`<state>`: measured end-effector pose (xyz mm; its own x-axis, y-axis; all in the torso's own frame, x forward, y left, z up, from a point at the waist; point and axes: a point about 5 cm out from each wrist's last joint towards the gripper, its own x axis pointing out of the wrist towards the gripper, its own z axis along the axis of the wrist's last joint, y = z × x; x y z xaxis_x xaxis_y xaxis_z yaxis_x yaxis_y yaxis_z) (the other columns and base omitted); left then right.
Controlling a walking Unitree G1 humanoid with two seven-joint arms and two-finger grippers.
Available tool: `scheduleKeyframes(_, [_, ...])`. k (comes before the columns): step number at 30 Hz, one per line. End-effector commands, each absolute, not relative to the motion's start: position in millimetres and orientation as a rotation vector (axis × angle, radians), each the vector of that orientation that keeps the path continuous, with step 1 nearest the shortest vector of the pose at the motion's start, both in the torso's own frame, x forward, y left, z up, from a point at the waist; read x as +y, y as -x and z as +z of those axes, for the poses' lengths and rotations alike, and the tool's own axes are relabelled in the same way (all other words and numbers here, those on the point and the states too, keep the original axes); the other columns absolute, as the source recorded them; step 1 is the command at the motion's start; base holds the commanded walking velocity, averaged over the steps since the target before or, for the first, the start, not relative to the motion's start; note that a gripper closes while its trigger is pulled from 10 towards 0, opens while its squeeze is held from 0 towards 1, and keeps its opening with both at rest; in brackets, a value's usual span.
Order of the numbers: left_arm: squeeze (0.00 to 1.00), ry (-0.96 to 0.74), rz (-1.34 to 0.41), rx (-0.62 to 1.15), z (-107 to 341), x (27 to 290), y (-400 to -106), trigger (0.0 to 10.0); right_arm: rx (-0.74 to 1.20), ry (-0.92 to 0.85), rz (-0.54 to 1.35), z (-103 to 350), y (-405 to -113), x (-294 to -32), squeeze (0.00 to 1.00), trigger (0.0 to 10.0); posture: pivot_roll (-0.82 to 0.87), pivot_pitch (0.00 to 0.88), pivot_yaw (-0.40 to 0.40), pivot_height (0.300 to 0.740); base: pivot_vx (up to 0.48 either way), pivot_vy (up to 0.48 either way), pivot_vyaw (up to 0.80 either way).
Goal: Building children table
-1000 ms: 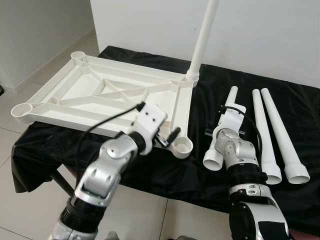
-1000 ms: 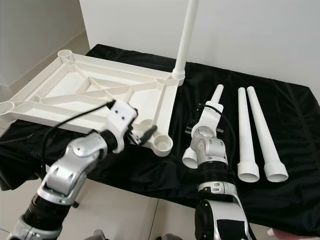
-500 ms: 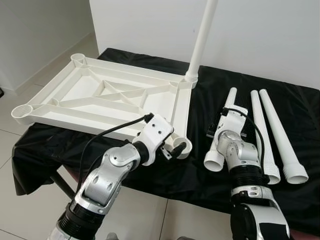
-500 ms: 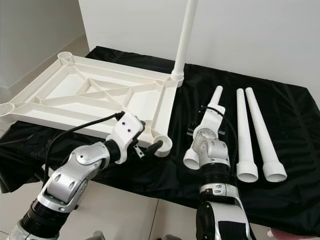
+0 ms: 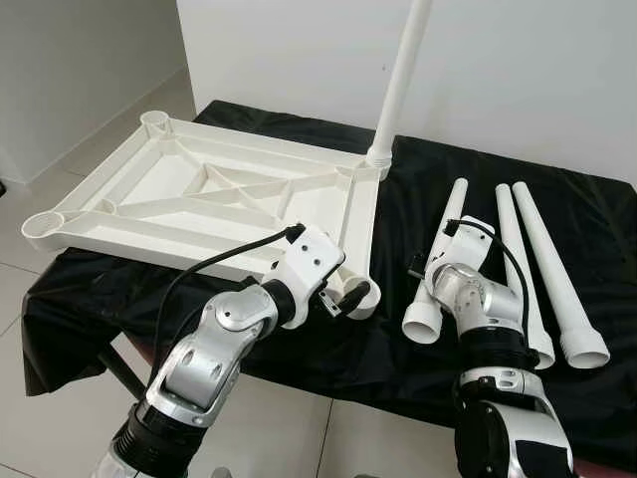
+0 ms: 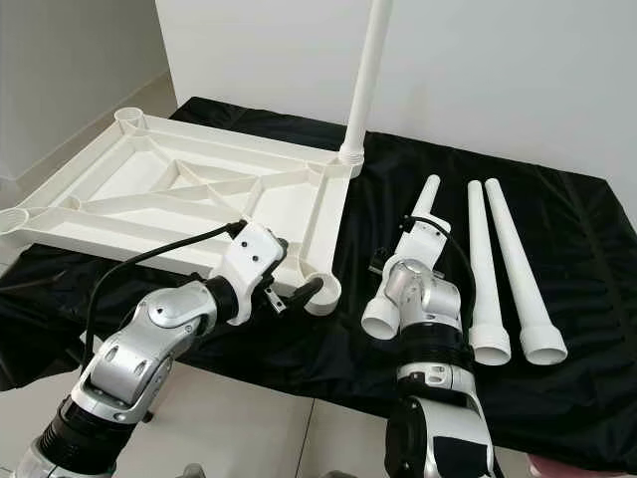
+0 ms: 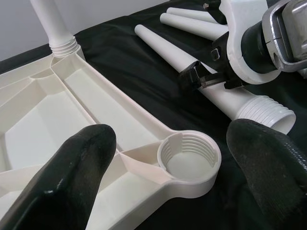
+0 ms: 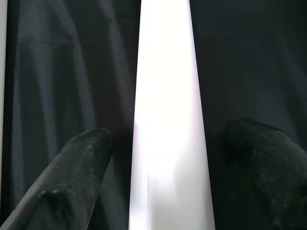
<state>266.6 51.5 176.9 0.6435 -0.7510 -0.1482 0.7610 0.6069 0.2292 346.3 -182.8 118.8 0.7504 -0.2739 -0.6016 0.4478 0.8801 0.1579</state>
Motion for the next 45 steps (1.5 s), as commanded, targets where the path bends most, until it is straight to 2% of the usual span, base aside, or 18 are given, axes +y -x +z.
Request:
scheduleKeyframes(1, [0.00, -0.282, -0.887, 0.026, 182, 50, -267, 10.0, 0.798, -0.263, -0.418, 82, -329, -180, 0.00, 2.5, -0.02, 0.000, -0.039, 0.740, 0.000, 0.000, 0.00])
scheduleKeyframes(2, [0.00, -0.282, -0.887, 0.026, 182, 50, -267, 10.0, 0.798, -0.263, -0.418, 82, -329, -180, 0.00, 2.5, -0.02, 0.000, -0.039, 0.740, 0.000, 0.000, 0.00])
scheduleKeyframes(3, [0.00, -0.283, -0.885, 0.024, 183, 51, -267, 10.0, 0.835, -0.287, -0.423, 80, -327, -180, 0.00, 0.0, -0.02, 0.000, -0.040, 0.740, 0.000, 0.000, 0.00])
scheduleKeyframes(19, [0.00, -0.288, -0.885, 0.013, 186, 51, -271, 10.0, 0.881, -0.224, -0.459, 89, -333, -192, 0.00, 0.0, -0.03, 0.000, -0.047, 0.740, 0.000, 0.000, 0.00])
scheduleKeyframes(24, [0.00, -0.283, -0.878, 0.011, 188, 53, -273, 10.0, 0.815, -0.211, -0.449, 101, -339, -193, 0.00, 0.0, -0.03, 0.000, -0.047, 0.740, 0.000, 0.000, 0.00])
scheduleKeyframes(25, [0.00, -0.265, -0.872, 0.011, 190, 55, -274, 10.0, 0.748, -0.239, -0.416, 111, -344, -191, 0.00, 0.0, -0.03, 0.000, -0.046, 0.740, 0.000, 0.000, 0.00])
scheduleKeyframes(26, [0.00, -0.239, -0.875, 0.007, 193, 58, -276, 10.0, 0.660, -0.261, -0.367, 126, -352, -188, 0.00, 10.0, -0.03, 0.000, -0.044, 0.740, 0.000, 0.000, 0.00])
scheduleKeyframes(34, [0.00, -0.189, -0.891, -0.004, 203, 67, -284, 10.0, 0.526, -0.290, -0.310, 157, -365, -187, 0.00, 10.0, -0.03, 0.000, -0.045, 0.740, 0.000, 0.000, 0.00])
scheduleKeyframes(42, [0.00, -0.207, -0.868, -0.003, 204, 74, -293, 10.0, 0.407, -0.231, -0.314, 190, -373, -190, 0.00, 10.0, -0.03, 0.000, -0.043, 0.740, 0.000, 0.000, 0.00])
scheduleKeyframes(45, [0.00, -0.177, -0.842, -0.005, 208, 81, -299, 10.0, 0.302, -0.201, -0.309, 212, -375, -189, 0.00, 10.0, -0.03, 0.000, -0.042, 0.740, 0.000, 0.000, 0.00])
